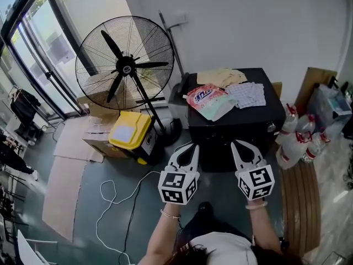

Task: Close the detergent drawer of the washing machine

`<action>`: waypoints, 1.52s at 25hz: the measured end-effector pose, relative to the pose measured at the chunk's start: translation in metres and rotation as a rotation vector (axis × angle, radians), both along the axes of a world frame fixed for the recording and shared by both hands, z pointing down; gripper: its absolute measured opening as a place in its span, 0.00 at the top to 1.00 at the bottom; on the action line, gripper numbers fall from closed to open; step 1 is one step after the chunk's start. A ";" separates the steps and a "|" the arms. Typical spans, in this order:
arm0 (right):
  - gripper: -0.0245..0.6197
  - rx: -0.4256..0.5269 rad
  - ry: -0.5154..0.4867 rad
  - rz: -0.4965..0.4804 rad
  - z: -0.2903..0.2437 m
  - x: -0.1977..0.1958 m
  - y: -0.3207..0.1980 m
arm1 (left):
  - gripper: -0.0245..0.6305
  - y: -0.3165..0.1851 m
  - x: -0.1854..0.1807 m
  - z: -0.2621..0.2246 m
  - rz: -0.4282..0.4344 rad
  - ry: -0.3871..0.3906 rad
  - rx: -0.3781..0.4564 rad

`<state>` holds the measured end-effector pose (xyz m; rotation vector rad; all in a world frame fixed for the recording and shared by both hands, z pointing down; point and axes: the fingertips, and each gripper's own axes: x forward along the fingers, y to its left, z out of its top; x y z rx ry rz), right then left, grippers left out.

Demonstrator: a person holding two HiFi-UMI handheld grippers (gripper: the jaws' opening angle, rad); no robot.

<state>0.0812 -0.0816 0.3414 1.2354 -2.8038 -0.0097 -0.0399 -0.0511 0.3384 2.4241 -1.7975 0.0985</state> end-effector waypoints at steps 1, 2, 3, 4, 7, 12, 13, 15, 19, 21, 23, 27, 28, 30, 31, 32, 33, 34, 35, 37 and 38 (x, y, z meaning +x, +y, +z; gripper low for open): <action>0.92 0.006 0.003 -0.004 -0.002 0.001 0.004 | 0.93 0.005 0.002 -0.001 -0.005 0.001 0.002; 0.92 0.011 0.003 -0.008 -0.004 0.002 0.008 | 0.93 0.009 0.003 -0.003 -0.010 0.001 0.004; 0.92 0.015 0.002 -0.010 -0.007 0.003 0.010 | 0.93 0.013 0.004 -0.005 -0.013 -0.001 0.006; 0.92 0.018 0.000 -0.012 -0.008 0.003 0.012 | 0.93 0.016 0.006 -0.006 -0.013 -0.004 0.007; 0.92 0.019 -0.002 -0.011 -0.009 0.005 0.017 | 0.93 0.023 0.010 -0.007 -0.006 -0.012 0.009; 0.92 0.022 0.005 -0.003 -0.014 0.000 0.019 | 0.93 0.025 0.008 -0.013 0.002 -0.012 0.019; 0.92 0.024 0.008 -0.002 -0.015 -0.002 0.020 | 0.93 0.026 0.006 -0.014 0.003 -0.014 0.022; 0.92 0.027 0.014 0.000 -0.016 -0.006 0.021 | 0.93 0.028 0.002 -0.015 0.005 -0.020 0.027; 0.92 0.028 0.017 0.005 -0.017 -0.014 0.024 | 0.93 0.028 -0.008 -0.014 0.012 -0.026 0.031; 0.92 0.030 0.017 0.010 -0.018 -0.018 0.024 | 0.93 0.028 -0.012 -0.014 0.018 -0.027 0.032; 0.92 0.031 0.021 0.015 -0.019 -0.023 0.024 | 0.93 0.027 -0.015 -0.013 0.026 -0.026 0.031; 0.92 0.034 0.031 0.026 -0.021 -0.030 0.024 | 0.93 0.025 -0.023 -0.016 0.043 -0.022 0.037; 0.92 0.036 0.033 0.029 -0.021 -0.032 0.024 | 0.93 0.024 -0.024 -0.016 0.046 -0.021 0.039; 0.92 0.034 0.035 0.036 -0.021 -0.034 0.023 | 0.93 0.021 -0.027 -0.017 0.054 -0.019 0.040; 0.92 0.031 0.034 0.041 -0.021 -0.035 0.023 | 0.93 0.020 -0.028 -0.017 0.059 -0.018 0.040; 0.92 0.028 0.035 0.046 -0.020 -0.036 0.023 | 0.93 0.019 -0.029 -0.017 0.063 -0.017 0.040; 0.92 0.024 0.037 0.051 -0.020 -0.036 0.023 | 0.93 0.018 -0.030 -0.017 0.067 -0.016 0.039; 0.92 0.021 0.041 0.057 -0.019 -0.037 0.022 | 0.93 0.017 -0.031 -0.016 0.070 -0.015 0.038; 0.92 0.018 0.045 0.064 -0.019 -0.037 0.022 | 0.93 0.016 -0.033 -0.015 0.072 -0.014 0.036; 0.92 0.016 0.051 0.078 -0.017 -0.036 0.019 | 0.93 0.014 -0.035 -0.013 0.077 -0.015 0.032; 0.92 0.015 0.052 0.083 -0.016 -0.036 0.018 | 0.93 0.012 -0.036 -0.012 0.079 -0.014 0.031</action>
